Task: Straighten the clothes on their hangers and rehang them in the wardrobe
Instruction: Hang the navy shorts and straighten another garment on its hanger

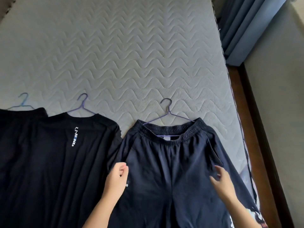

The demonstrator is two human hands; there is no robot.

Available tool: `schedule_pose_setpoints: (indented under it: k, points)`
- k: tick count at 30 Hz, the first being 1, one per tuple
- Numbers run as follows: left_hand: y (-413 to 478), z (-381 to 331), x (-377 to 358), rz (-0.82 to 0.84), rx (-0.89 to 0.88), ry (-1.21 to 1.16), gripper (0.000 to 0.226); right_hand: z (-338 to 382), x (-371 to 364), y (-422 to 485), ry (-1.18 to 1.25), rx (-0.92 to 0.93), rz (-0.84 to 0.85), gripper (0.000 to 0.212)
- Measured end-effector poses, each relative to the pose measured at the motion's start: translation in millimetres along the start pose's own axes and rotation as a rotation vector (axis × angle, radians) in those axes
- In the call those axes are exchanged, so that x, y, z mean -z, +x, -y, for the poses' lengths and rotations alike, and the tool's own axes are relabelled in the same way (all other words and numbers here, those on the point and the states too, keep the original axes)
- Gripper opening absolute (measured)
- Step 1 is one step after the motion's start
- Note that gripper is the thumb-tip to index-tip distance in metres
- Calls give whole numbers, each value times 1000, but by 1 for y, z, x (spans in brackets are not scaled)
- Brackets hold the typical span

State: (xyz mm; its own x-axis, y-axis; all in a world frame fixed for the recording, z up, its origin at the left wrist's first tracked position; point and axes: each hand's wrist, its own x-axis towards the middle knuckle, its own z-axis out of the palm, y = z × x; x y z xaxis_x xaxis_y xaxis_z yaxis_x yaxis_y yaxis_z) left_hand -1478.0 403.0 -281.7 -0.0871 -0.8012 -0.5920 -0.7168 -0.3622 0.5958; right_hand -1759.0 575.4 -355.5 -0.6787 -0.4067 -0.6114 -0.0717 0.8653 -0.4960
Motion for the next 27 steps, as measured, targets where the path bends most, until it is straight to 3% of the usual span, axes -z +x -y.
schedule_pose_setpoints:
  k: [3, 9, 14, 19, 22, 27]
  points:
    - [-48, 36, 3, 0, 75, 24, 12, -37, 8, -44, 108, -90, 11, 43]
    - [-130, 83, -1, -12, 193, 72, 26, -80, 27, -113, 103, -183, 69, 35]
    - [-182, 87, -8, 18, 183, 64, 27, -94, 39, -152, 13, -132, 174, 33]
    - [-224, 104, -5, 25, 106, 154, 14, -100, 64, -187, 21, -111, 272, 26]
    - [-248, 128, -3, -32, 137, 174, 10, -122, 78, -194, 6, -111, 274, 31]
    - [-279, 176, 13, -172, 336, 0, 22, -160, 93, -203, 102, -206, 287, 31]
